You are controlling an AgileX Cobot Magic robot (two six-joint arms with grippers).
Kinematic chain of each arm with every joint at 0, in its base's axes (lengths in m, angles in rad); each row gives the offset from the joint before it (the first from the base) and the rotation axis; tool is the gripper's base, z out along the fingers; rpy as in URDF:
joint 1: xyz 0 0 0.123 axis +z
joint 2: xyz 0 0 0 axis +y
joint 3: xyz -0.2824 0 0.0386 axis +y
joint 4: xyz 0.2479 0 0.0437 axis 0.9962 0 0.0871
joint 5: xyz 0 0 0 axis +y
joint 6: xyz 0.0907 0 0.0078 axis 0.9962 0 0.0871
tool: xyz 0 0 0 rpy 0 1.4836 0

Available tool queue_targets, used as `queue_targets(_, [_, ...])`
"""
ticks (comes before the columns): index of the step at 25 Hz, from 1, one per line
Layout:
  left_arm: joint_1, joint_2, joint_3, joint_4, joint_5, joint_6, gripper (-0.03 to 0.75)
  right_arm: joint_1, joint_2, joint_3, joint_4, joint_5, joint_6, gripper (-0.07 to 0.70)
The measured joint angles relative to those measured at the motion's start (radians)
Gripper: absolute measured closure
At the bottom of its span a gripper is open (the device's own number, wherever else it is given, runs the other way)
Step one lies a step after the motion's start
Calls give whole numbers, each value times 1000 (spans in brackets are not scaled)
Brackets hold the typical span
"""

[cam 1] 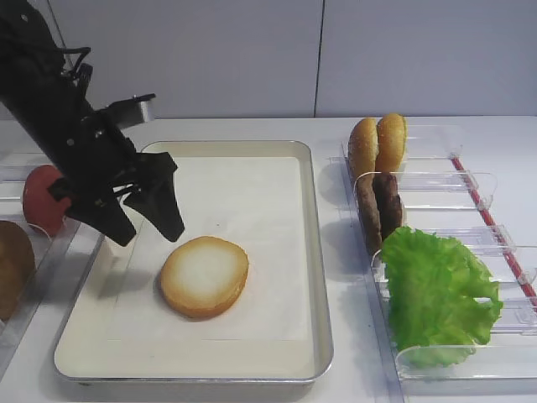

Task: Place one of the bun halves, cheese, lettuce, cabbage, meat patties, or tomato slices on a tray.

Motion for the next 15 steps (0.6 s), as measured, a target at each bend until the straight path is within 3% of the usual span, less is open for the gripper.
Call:
queue_targets(9, [-39, -145, -49, 305, 15, -255, 239, 0, 0, 0, 0, 0, 0, 468])
queue_targets(15, [-63, -385, 85, 416, 21, -306, 288, 0, 0, 0, 0, 0, 0, 468])
